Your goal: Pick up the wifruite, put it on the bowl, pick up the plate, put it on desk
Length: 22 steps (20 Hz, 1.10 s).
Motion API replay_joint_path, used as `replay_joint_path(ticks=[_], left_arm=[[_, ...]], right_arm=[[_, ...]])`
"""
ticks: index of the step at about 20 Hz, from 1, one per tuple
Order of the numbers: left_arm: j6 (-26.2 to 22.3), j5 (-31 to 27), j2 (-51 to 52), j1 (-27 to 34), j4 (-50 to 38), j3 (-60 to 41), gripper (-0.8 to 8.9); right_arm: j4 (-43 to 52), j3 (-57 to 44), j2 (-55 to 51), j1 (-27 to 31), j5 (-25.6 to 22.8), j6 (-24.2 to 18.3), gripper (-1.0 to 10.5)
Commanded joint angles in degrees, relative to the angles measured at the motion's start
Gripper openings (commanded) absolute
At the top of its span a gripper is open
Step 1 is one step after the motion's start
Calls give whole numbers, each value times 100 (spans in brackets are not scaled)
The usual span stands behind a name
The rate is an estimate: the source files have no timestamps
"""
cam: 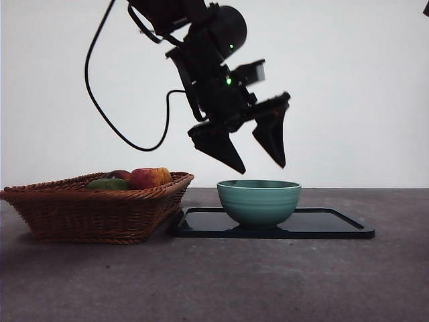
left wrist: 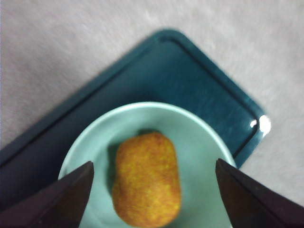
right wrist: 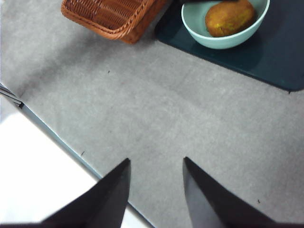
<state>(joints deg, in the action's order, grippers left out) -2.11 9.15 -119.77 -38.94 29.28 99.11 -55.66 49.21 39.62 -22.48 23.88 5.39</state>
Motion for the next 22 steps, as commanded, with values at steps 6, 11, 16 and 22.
replay_joint_path(ticks=[6, 11, 16, 22], left_arm=[[-321, -101, -483, -203, -44, 170, 397], [-474, -345, -516, -271, -44, 170, 390], [-472, -348, -586, -271, -7, 170, 368], [-470, -348, -586, -271, 94, 170, 214]], right_arm=[[-17, 50, 26, -31, 13, -4, 176], [-22, 50, 26, -31, 15, -4, 176], [-37, 50, 26, -31, 15, -4, 176], [-37, 50, 26, -31, 13, -7, 176]])
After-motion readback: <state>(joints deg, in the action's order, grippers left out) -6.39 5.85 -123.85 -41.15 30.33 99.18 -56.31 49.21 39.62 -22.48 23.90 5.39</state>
